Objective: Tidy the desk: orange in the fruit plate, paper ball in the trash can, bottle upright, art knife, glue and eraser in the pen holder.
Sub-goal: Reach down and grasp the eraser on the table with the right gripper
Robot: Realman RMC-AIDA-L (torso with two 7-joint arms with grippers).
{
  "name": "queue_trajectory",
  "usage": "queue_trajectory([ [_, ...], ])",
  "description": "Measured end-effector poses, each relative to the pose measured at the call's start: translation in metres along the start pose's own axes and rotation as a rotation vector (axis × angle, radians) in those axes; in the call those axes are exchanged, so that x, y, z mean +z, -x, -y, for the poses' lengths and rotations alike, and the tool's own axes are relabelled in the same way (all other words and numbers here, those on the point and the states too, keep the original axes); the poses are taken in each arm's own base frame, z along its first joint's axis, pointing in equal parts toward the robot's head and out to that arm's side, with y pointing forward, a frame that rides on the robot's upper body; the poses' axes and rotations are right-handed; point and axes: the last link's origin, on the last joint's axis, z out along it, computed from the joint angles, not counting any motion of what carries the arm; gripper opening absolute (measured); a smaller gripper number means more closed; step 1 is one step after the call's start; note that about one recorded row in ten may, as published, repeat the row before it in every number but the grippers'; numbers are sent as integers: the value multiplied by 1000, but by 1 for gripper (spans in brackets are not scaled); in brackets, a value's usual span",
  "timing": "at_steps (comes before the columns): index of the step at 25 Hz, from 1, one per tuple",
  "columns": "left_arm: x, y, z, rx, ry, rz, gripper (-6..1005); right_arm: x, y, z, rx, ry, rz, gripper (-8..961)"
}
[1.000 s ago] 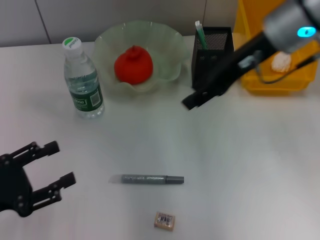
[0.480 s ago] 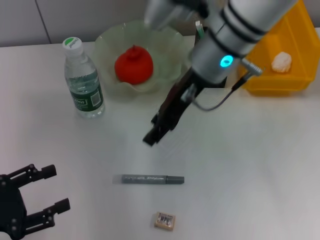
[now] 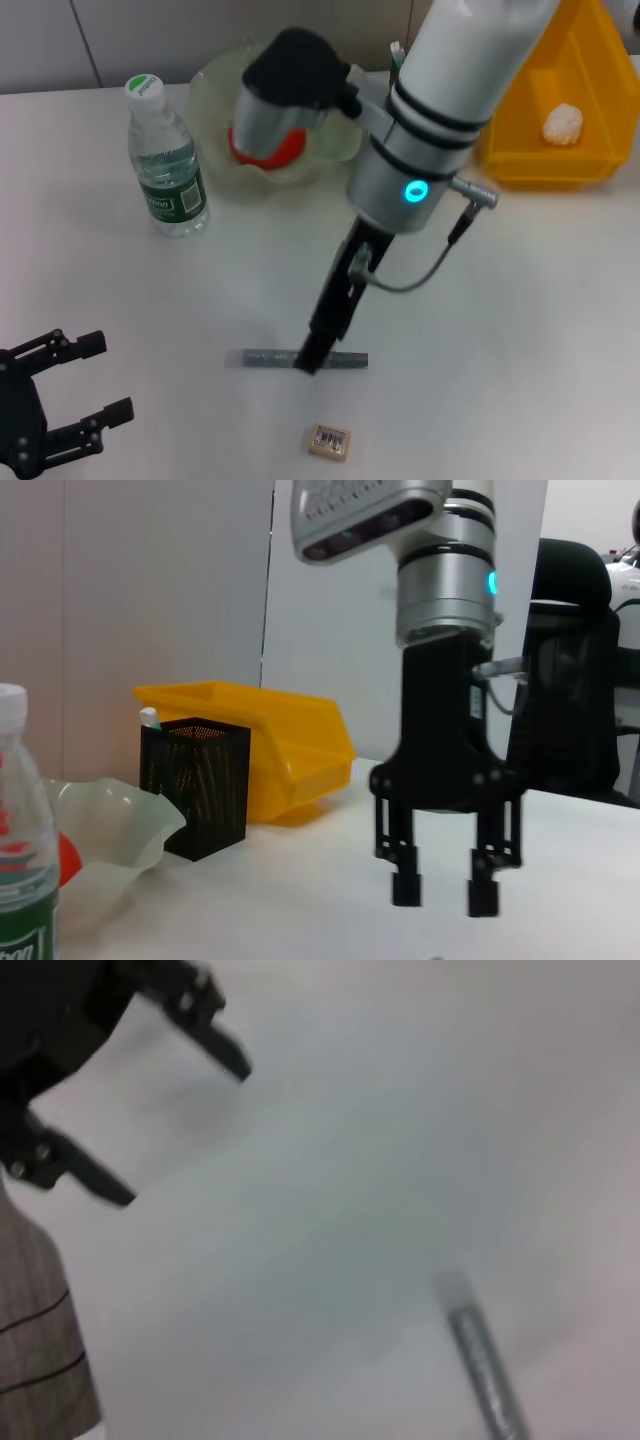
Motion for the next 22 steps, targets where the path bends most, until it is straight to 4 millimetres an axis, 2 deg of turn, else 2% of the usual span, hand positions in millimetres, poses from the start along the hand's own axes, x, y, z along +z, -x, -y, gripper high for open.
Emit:
queue_trajectory([
  [11, 3, 3, -3, -7, 37, 32, 757, 32, 7, -42, -53, -58, -115, 560],
  [22, 6, 4, -4, -6, 62, 43, 756, 46, 7, -54, -32, -127, -158, 552],
])
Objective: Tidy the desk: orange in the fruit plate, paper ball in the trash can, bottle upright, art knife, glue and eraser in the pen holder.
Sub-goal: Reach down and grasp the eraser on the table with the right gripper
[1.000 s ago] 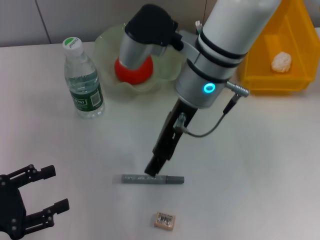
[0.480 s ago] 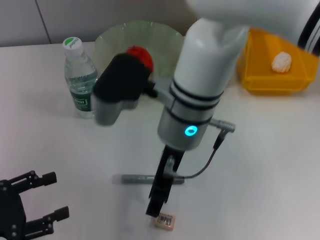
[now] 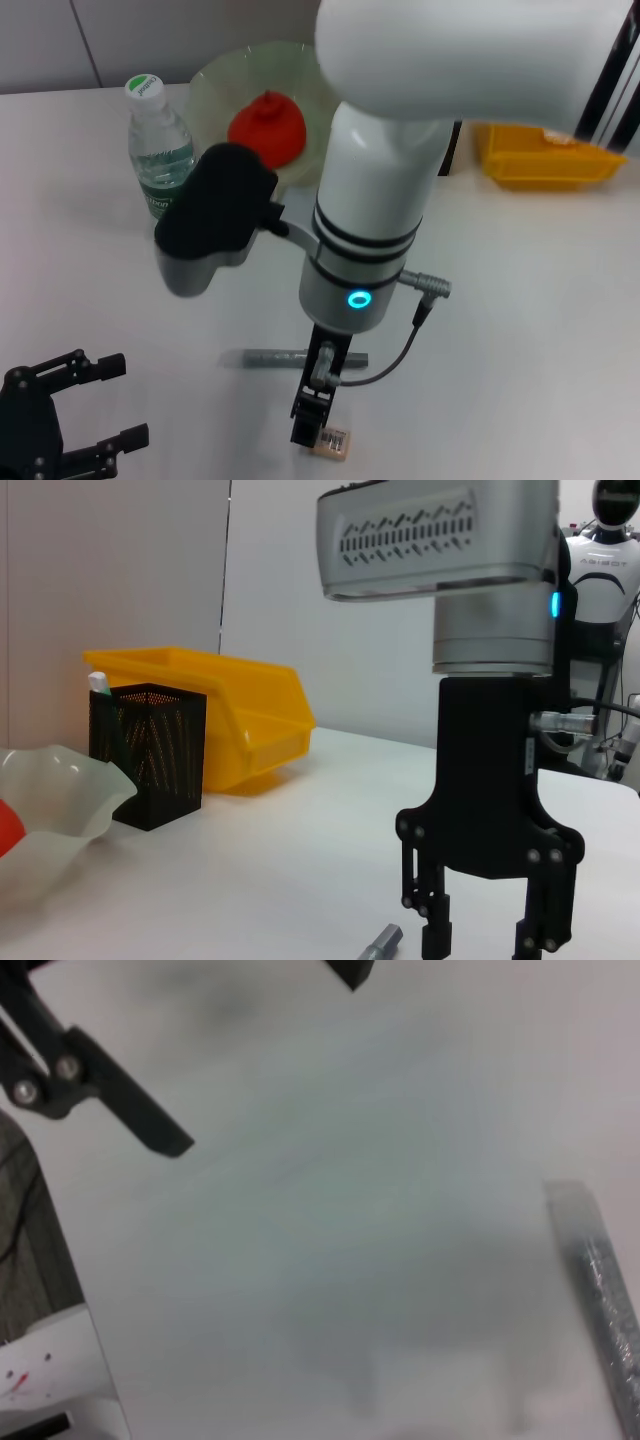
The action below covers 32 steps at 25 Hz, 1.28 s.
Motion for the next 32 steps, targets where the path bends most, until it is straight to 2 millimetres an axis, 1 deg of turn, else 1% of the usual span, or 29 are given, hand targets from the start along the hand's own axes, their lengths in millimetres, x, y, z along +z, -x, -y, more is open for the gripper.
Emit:
queue_trajectory([
  [4, -1, 1, 0, -1, 4, 11, 756, 1, 0, -6, 2, -11, -12, 549],
  [10, -2, 1, 1, -9, 11, 27, 756, 4, -4, -9, 6, -14, -42, 544],
  [20, 0, 2, 0, -8, 12, 21, 756, 9, -6, -9, 5, -19, -51, 537],
  [32, 3, 2, 1, -3, 10, 19, 756, 18, -6, -15, -18, -13, -54, 528],
])
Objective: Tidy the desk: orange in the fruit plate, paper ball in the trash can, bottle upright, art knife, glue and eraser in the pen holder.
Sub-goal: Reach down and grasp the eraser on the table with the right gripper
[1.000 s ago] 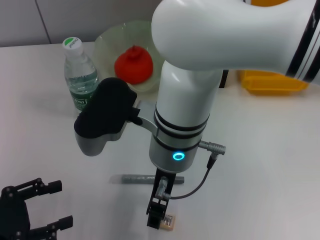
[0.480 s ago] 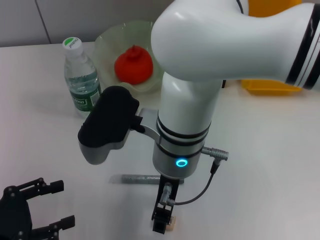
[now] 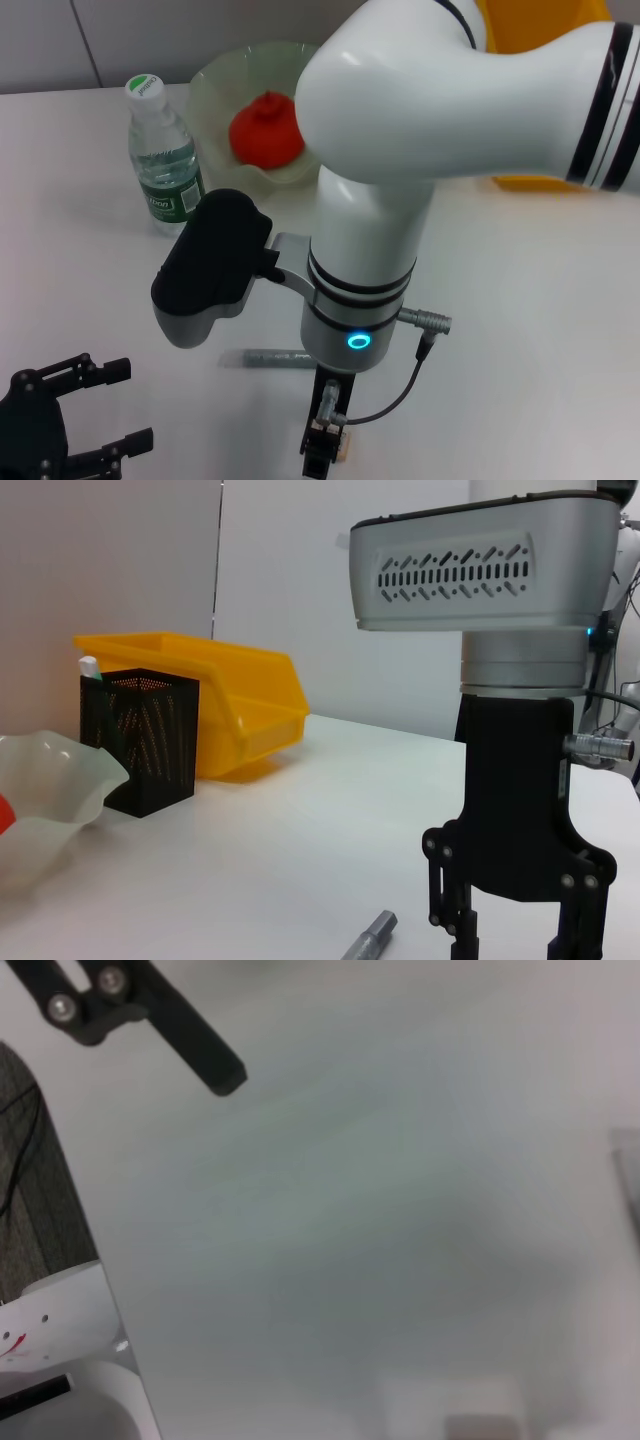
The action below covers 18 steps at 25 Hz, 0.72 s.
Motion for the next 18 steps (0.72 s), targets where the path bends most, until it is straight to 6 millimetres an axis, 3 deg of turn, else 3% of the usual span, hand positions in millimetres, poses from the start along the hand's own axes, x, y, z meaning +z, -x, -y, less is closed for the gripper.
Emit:
queue_trajectory([
  [18, 5, 2, 0, 10, -7, 4, 757, 10, -2, 3, 3, -3, -22, 515],
])
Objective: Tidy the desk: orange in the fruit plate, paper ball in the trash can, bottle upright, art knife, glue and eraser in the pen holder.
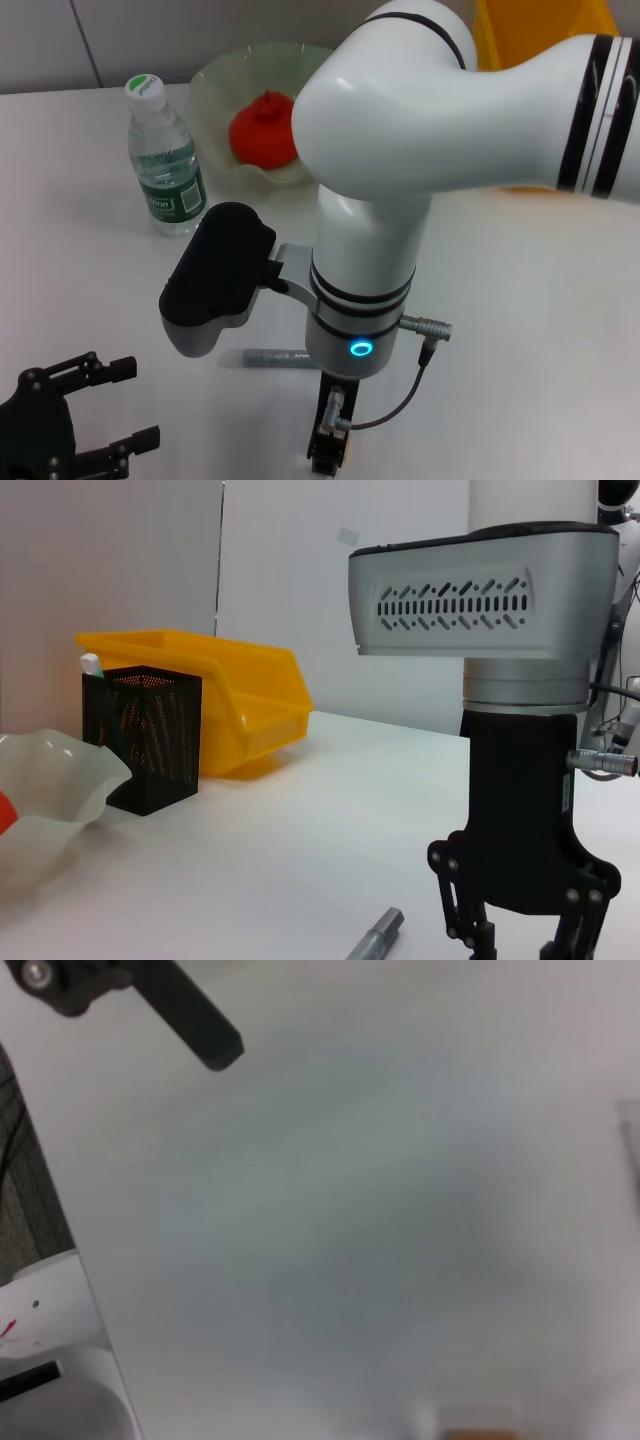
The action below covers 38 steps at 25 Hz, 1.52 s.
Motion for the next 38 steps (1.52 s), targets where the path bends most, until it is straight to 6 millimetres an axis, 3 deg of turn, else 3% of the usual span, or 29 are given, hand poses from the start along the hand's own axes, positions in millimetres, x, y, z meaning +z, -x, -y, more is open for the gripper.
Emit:
queue_trajectory([
  [4, 1, -1, 1, 3, 1, -1, 757, 0, -1, 1, -4, -5, -4, 512],
  [7, 1, -1, 1, 4, -1, -4, 756, -3, -1, 1, -11, -9, 0, 314],
  [9, 1, -2, 2, 5, -2, -5, 756, -6, -1, 1, -11, -12, 7, 294],
  [18, 3, -3, 3, 6, 2, -10, 756, -60, -18, 27, 81, -82, 107, 254],
  [20, 3, -4, 3, 10, 1, -10, 756, -81, -34, 44, 145, -105, 139, 259],
  [23, 3, -4, 3, 12, 6, -12, 756, -96, -45, 58, 191, -137, 168, 266],
  [24, 3, -4, 3, 13, 7, -12, 756, -110, -59, 74, 228, -160, 211, 268],
  [26, 3, -4, 3, 13, 7, -12, 756, -115, -64, 82, 242, -166, 235, 273],
  [27, 3, -4, 3, 13, 7, -12, 756, -126, -77, 97, 264, -167, 286, 276],
  [31, 3, -4, 3, 13, 10, -11, 756, -139, -95, 119, 307, -193, 353, 286],
  [32, 4, -4, 3, 4, 13, -10, 756, -146, -107, 135, 335, -233, 393, 288],
  [38, 5, -6, 3, 4, 17, -14, 755, -153, -129, 169, 399, -310, 462, 303],
])
